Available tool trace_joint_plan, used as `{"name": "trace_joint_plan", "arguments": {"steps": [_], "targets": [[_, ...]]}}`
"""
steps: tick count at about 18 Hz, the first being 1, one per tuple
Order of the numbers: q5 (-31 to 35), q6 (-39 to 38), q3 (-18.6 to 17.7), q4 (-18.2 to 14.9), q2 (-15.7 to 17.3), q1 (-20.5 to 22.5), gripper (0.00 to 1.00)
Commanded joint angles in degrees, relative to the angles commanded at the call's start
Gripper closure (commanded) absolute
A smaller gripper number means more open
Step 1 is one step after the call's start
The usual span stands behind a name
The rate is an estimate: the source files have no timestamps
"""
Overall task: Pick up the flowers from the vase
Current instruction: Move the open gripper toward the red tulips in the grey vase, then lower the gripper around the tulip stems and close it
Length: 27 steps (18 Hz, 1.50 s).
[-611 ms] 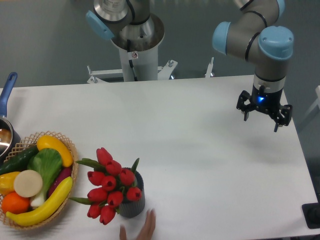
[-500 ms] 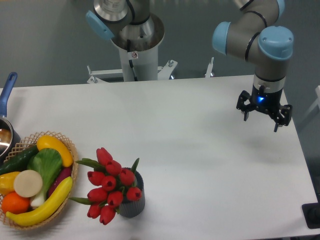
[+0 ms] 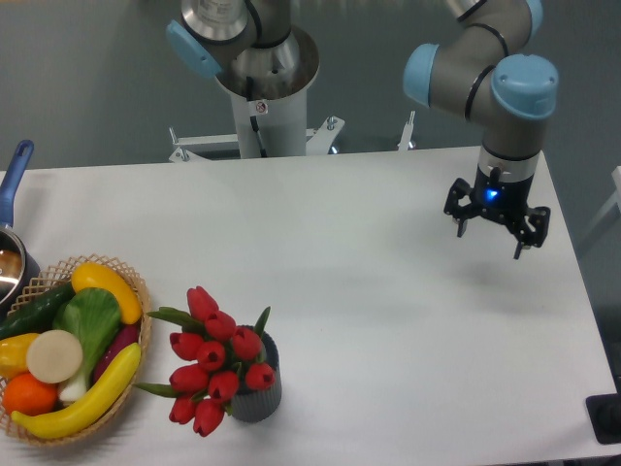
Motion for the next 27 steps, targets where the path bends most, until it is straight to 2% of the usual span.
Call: {"name": "trace_joint_plan", "arguments": {"steps": [6,11,15,22,27], "targets": [[-21.61,-5.28,-1.24,0.45,0.63,-4.39,0.00],[-27.60,-6.17,-0.71,0.63,-0.25,-9.22,0.00],[-42.62,-6.26,-0.98,0.63,-1.48,-10.28,0.00],[-43.88,-6.17,3.50,0.80,-5.43,-15.82,0.00],[-44.14,-6.17,6.23,1.50,-7.45,-17.67,0.00]]}}
